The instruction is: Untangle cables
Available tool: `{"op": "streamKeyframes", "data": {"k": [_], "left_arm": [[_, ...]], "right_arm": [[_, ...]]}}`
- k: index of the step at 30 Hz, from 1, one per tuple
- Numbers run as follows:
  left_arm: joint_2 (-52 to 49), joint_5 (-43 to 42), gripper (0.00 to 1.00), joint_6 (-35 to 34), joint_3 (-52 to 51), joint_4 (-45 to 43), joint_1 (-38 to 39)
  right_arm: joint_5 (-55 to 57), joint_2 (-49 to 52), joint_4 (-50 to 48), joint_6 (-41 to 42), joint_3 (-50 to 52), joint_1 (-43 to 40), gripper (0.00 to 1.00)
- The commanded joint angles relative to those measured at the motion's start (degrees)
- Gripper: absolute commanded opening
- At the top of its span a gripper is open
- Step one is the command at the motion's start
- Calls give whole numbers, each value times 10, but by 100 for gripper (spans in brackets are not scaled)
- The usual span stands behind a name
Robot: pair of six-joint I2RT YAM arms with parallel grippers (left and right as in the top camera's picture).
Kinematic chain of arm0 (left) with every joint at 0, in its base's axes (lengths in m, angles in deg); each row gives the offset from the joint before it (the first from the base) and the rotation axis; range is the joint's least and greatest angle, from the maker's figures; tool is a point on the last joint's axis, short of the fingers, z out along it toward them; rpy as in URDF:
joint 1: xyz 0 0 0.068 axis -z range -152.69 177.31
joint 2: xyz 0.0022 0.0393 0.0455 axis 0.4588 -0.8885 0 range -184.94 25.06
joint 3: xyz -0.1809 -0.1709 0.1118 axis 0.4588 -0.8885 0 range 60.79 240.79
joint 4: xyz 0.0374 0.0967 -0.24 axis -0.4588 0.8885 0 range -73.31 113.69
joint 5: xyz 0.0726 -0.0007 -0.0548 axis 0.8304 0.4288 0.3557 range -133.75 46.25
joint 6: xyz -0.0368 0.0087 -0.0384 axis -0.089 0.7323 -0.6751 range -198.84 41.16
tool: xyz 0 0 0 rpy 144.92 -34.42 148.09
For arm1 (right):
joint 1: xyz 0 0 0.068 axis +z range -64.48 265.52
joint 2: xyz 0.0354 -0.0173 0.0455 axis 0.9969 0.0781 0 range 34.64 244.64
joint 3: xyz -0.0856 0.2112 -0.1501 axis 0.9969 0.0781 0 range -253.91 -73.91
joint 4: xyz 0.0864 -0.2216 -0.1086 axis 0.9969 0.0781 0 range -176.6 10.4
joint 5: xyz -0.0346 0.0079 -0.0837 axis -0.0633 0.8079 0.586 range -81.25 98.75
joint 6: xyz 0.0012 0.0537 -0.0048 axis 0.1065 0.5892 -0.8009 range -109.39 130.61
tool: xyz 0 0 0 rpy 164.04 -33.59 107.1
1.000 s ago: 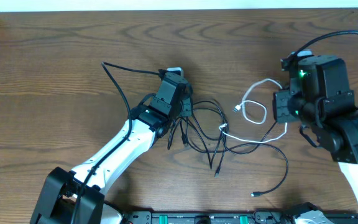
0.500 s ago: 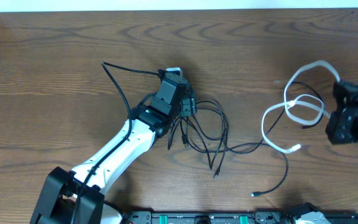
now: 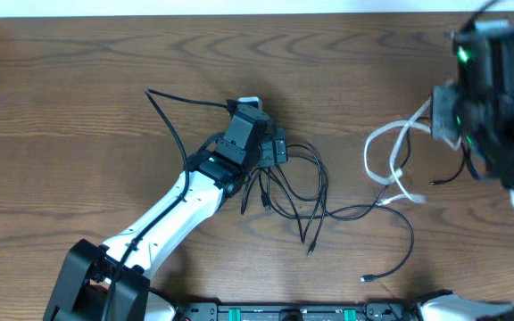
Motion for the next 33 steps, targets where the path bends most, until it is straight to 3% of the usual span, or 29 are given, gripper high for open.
{"op": "streamKeyframes", "data": {"k": [1, 15, 25, 33], "left_arm": [[-2, 10, 97, 1, 2, 2, -3], [-2, 10, 97, 1, 2, 2, -3], [-2, 10, 98, 1, 2, 2, -3], [-2, 10, 97, 1, 2, 2, -3]], "right_arm": [[97, 26, -41, 25, -1, -37, 1], [115, 115, -216, 25, -1, -196, 1], [115, 218, -236, 29, -1, -280, 1], [114, 250, -266, 96, -1, -354, 1]]}}
